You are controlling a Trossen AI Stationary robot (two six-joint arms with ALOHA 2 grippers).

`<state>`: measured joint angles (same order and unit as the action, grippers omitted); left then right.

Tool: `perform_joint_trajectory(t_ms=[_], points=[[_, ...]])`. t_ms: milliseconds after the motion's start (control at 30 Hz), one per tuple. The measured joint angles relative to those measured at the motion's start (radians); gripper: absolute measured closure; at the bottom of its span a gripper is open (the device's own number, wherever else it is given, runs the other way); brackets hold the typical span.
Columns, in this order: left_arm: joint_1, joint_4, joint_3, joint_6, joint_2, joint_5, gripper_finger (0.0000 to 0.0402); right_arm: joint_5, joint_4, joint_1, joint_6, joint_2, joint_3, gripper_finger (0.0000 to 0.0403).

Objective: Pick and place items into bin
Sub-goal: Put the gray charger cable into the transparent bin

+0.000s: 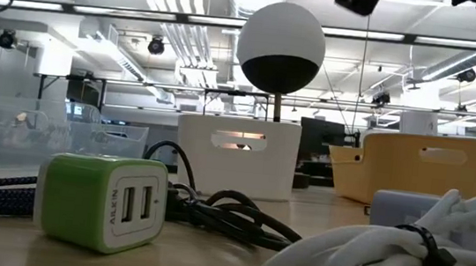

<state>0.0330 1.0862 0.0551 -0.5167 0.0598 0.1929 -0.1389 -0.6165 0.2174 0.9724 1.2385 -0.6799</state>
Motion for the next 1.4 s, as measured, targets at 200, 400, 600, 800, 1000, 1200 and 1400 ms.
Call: perform_joint_trajectory(t_ms=[200,400,600,800,1000,1200,1400], points=[[0.0,-0.055,0.003,-0.155,0.06,-0.158,0.0295,0.002,-0.072,0.012,0.147,0.167,-0.063,0.0385],[0.001,-0.067,0.011,-0.349,0.172,-0.345,0.0295,0.008,-0.065,0.051,0.338,0.338,-0.154,0.0385],[0.013,-0.092,0.037,-0.363,0.266,-0.454,0.0295,0.006,0.174,0.159,0.407,0.376,-0.316,0.0385],[0.021,-0.119,0.057,-0.341,0.334,-0.547,0.0295,0.025,1.082,0.31,0.445,0.378,-0.604,0.0385],[0.023,-0.275,0.056,-0.332,0.385,-0.556,0.0295,0.097,1.465,0.457,0.681,0.435,-0.761,0.0385],[0.023,-0.423,0.057,-0.334,0.444,-0.54,0.0295,0.002,1.503,0.554,1.023,0.548,-0.742,0.0341],[0.023,-0.427,0.064,-0.341,0.493,-0.531,0.0295,0.034,1.51,0.542,1.214,0.673,-0.752,0.0253]])
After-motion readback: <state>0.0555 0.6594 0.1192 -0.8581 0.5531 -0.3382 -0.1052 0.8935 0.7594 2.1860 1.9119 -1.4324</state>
